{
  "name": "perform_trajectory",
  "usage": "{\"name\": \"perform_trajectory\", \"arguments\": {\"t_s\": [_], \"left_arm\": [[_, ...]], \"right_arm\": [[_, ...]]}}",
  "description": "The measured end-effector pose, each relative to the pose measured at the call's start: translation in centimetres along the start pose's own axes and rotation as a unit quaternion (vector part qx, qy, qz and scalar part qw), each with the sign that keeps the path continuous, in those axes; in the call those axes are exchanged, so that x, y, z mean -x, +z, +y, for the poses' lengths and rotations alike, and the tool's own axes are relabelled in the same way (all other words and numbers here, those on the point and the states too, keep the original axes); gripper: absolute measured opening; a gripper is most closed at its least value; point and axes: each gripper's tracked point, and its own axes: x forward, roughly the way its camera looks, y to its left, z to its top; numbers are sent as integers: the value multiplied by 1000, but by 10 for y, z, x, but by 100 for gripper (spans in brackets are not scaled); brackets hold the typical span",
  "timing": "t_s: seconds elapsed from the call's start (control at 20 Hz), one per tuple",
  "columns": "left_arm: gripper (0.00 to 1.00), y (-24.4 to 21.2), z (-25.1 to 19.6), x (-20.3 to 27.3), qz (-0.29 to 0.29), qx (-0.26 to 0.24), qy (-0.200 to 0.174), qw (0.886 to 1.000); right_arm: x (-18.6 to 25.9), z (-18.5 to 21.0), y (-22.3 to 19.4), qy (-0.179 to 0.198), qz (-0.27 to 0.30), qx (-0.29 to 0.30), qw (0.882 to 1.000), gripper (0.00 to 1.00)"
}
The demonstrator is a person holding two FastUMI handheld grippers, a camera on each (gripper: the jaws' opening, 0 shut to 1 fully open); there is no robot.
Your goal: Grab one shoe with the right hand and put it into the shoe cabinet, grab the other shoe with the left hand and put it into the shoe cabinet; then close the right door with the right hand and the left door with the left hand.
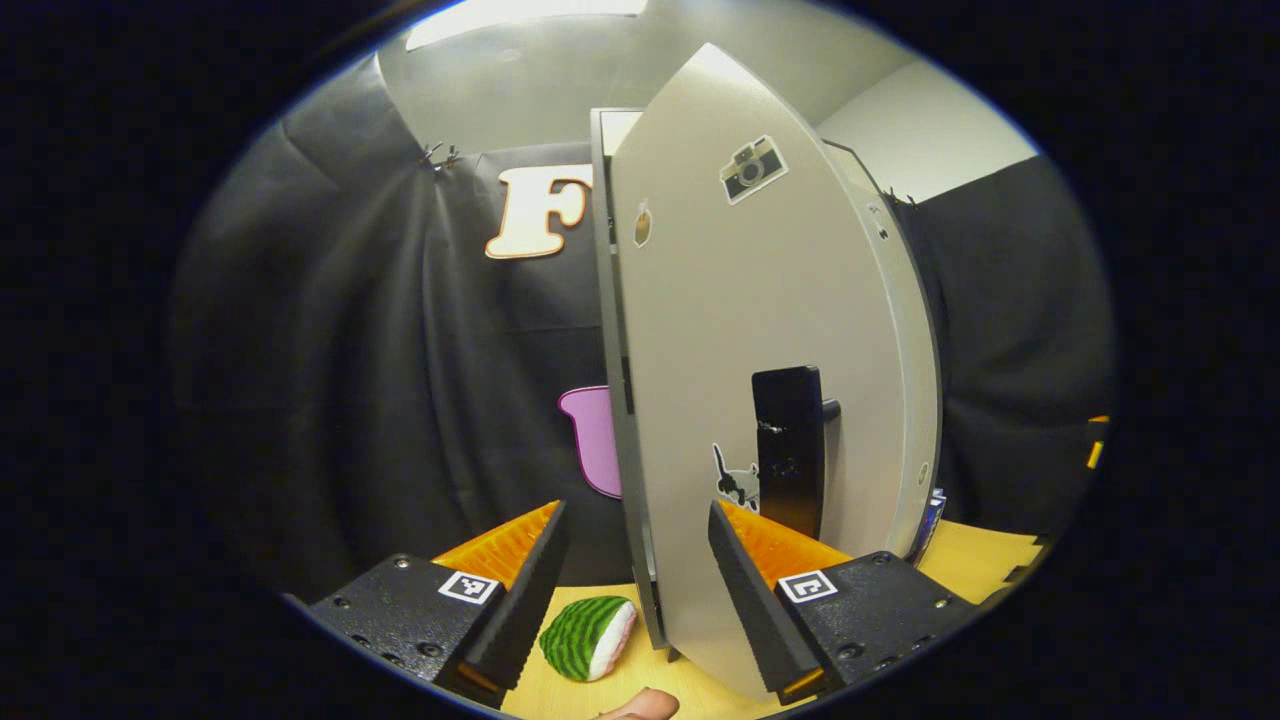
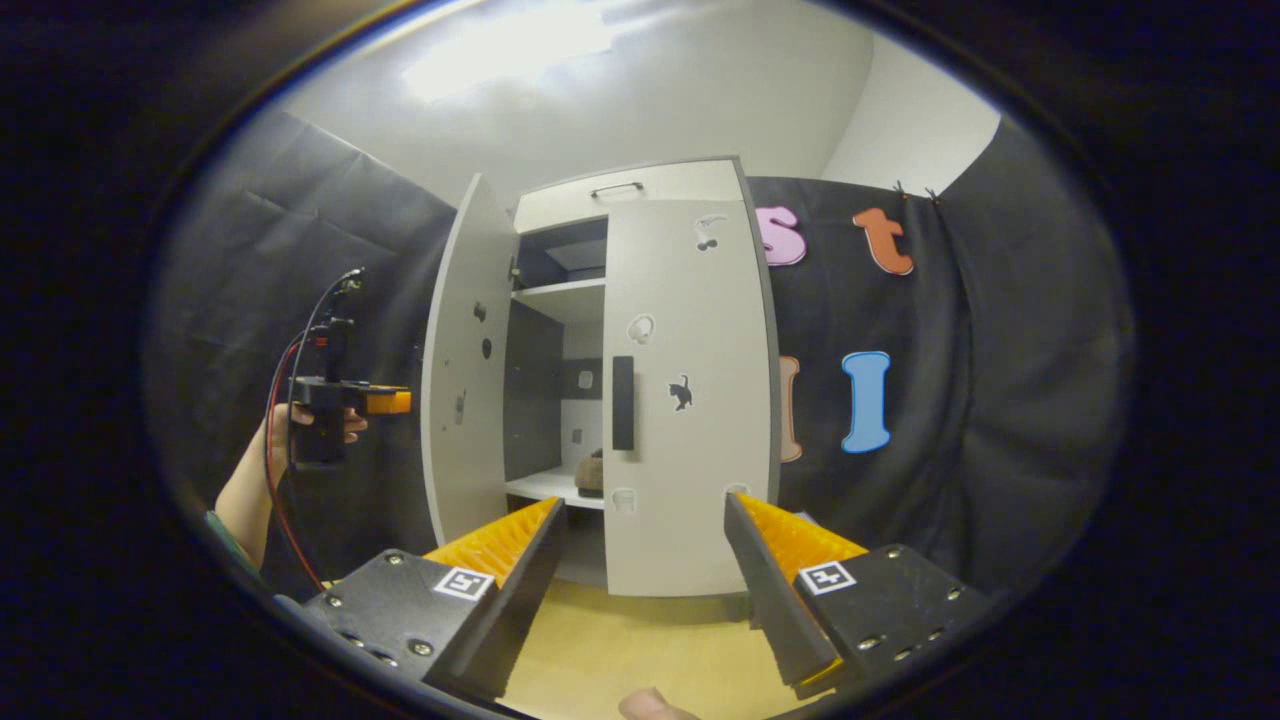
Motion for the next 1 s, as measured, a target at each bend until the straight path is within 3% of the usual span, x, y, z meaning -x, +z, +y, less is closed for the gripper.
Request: {"name": "perform_trajectory", "arguments": {"t_s": [0.05,0.45,0.85,1.0], "left_arm": [[87,-1,-5,-3,2,-3,1,1000],[86,-13,-1,-17,24,35,26,999],[86,-23,-34,-44,47,81,6,996],[92,-22,-46,-46,40,79,11,996]], "right_arm": [[-1,3,0,8,-1,-4,1000,95],[-4,-2,-3,3,-1,-11,1000,95],[-23,-8,-9,-25,-9,5,1000,92],[-30,-18,-11,-50,-15,19,998,95]]}}
